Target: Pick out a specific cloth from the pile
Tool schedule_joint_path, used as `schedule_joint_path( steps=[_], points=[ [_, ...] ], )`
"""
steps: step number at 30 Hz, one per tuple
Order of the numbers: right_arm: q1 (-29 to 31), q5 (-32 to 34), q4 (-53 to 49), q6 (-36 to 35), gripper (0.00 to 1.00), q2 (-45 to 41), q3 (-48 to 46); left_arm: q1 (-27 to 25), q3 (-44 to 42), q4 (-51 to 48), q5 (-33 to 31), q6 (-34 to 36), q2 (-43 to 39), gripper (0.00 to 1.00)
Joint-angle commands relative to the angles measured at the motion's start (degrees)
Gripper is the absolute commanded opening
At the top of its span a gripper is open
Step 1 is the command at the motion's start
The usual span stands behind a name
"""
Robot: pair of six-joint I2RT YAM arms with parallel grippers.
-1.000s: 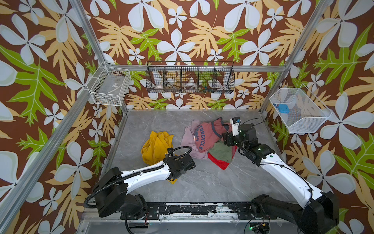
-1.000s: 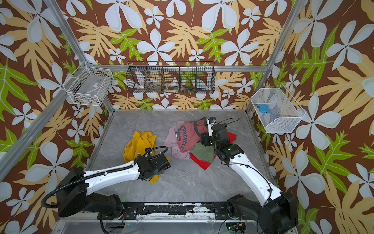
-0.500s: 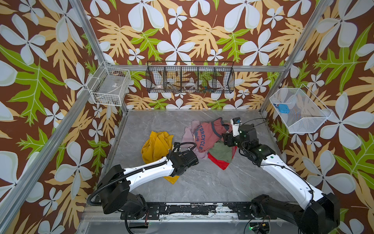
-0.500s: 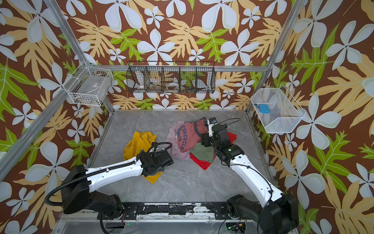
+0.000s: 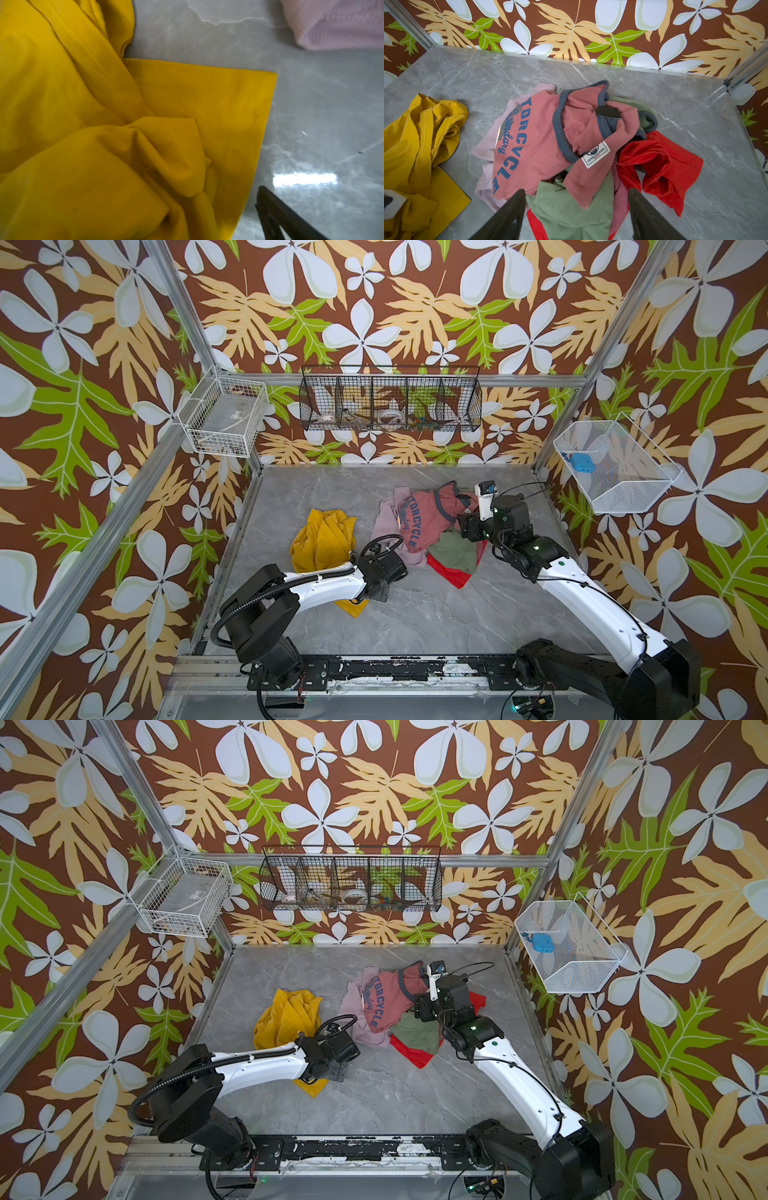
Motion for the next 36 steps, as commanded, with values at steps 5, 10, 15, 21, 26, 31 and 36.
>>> schedule_joint_path(
  steps=[5, 10, 15, 21, 26, 31, 36],
  points=[
    [0.0, 2.1, -0.4, -0.5, 0.78, -1.6, -0.3, 1.4, -2.9, 2.6, 4.5, 0.4, 0.7, 0.87],
    [0.0, 1.9, -0.4, -0.3, 0.78, -1.7, -0.1, 1.4, -3.5, 4.8, 6.3, 0.0, 3.0, 0.64],
    [0.0, 2.4, -0.6, -0.4, 0.78, -2.1, -0.3, 1.4, -4.7, 6.1, 6.4, -1.0, 2.8, 0.29],
    [0.0, 2.2, -0.5, -0.2, 0.78, -2.0, -0.2, 3.1, -4.3, 3.4, 4.1, -2.8, -1.3, 0.00],
    [0.0, 2.2, -0.7, -0.6, 0.78, -1.9, 0.5, 6.5, -2.0, 0.0, 2.1, -2.9, -7.6, 0.00],
    [0.0, 1.7, -0.7, -0.5, 0.78, -1.4, 1.1, 10.9, 1.9, -1.7, 2.8, -0.1, -14.0, 0.00],
    [0.1, 1.2, -0.5, -0.4, 0.78, -1.2, 1.3, 17.8, 3.1, -1.2, 5.7, 2.4, -18.9, 0.00]
  ],
)
